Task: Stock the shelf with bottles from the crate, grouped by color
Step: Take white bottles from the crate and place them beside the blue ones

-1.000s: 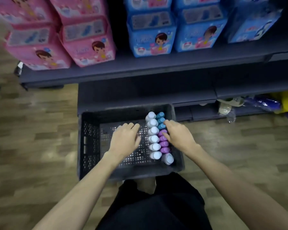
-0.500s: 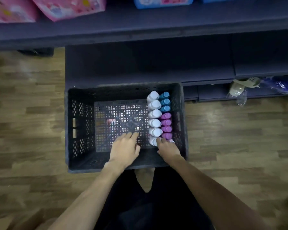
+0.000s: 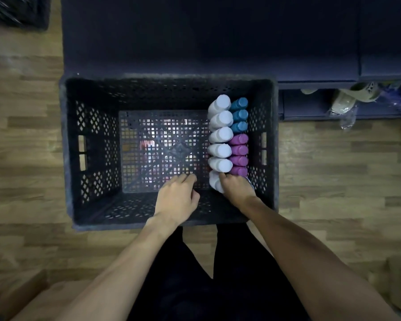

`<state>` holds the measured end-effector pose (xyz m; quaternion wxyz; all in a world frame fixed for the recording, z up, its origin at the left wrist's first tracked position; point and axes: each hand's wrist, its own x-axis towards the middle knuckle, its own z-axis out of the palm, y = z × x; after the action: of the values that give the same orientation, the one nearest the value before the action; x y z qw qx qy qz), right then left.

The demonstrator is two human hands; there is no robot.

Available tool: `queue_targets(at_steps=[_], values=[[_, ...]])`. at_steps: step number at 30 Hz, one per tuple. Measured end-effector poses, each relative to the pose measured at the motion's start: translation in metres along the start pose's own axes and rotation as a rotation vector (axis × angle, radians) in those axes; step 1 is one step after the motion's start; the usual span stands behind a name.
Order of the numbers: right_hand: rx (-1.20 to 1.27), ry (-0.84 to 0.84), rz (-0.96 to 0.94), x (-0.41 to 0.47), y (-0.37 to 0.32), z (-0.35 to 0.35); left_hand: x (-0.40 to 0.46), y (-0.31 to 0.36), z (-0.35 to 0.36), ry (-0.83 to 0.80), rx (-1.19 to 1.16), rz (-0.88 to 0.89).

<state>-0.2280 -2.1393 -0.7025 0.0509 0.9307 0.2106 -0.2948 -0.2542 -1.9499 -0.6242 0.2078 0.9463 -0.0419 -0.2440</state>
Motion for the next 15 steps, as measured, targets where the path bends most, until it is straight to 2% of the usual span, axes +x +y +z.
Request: queue_targets(at_steps=[3, 7, 11, 15], values=[[0.092, -0.051, 0.004, -0.016, 0.001, -0.016, -0.006, 0.002, -0.017, 0.001, 0.020, 0.021], [0.311, 0.011, 0.099, -0.052, 0.000, -0.056, -0.010, 0.013, -0.054, 0.039, 0.068, 0.071], [0.713, 0.244, 0.151, -0.091, 0.007, -0.119, -0.005, 0.038, -0.097, 0.096, 0.059, 0.113], [0.865, 0.447, 0.157, -0.118, 0.014, -0.186, 0.008, 0.056, -0.143, 0.213, 0.070, 0.182]])
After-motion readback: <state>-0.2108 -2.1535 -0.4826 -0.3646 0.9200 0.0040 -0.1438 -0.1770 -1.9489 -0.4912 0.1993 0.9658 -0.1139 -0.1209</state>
